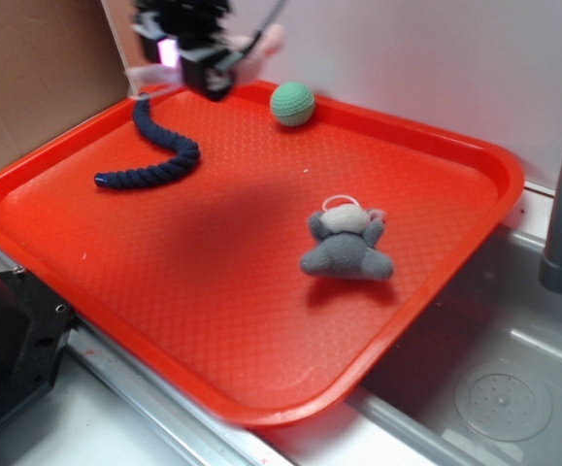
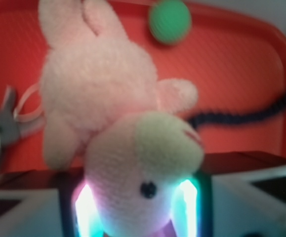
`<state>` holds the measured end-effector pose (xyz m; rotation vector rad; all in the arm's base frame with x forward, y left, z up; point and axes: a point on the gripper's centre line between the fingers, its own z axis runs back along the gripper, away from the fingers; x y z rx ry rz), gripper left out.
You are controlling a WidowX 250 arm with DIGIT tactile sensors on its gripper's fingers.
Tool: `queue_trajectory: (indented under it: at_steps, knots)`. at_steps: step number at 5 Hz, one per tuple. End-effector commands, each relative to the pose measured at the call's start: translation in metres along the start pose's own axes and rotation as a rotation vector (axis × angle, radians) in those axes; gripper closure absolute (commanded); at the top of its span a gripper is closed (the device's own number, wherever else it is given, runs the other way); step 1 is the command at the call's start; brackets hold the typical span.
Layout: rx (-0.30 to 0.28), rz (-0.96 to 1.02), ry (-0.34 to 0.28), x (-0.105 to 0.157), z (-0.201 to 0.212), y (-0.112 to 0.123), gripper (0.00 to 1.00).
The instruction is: Grab the pink bunny.
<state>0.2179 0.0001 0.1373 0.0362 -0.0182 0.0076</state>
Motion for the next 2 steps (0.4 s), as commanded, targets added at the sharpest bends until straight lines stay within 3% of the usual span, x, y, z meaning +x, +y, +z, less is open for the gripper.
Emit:
queue_trajectory:
  at_steps: [1, 2]
  knots:
    - [0.033, 0.093, -0.127, -0.0669, 0.0446, 0.0198, 1.0]
    - [-0.045, 0.06, -0.117, -0.0731, 0.0428, 0.023, 1.0]
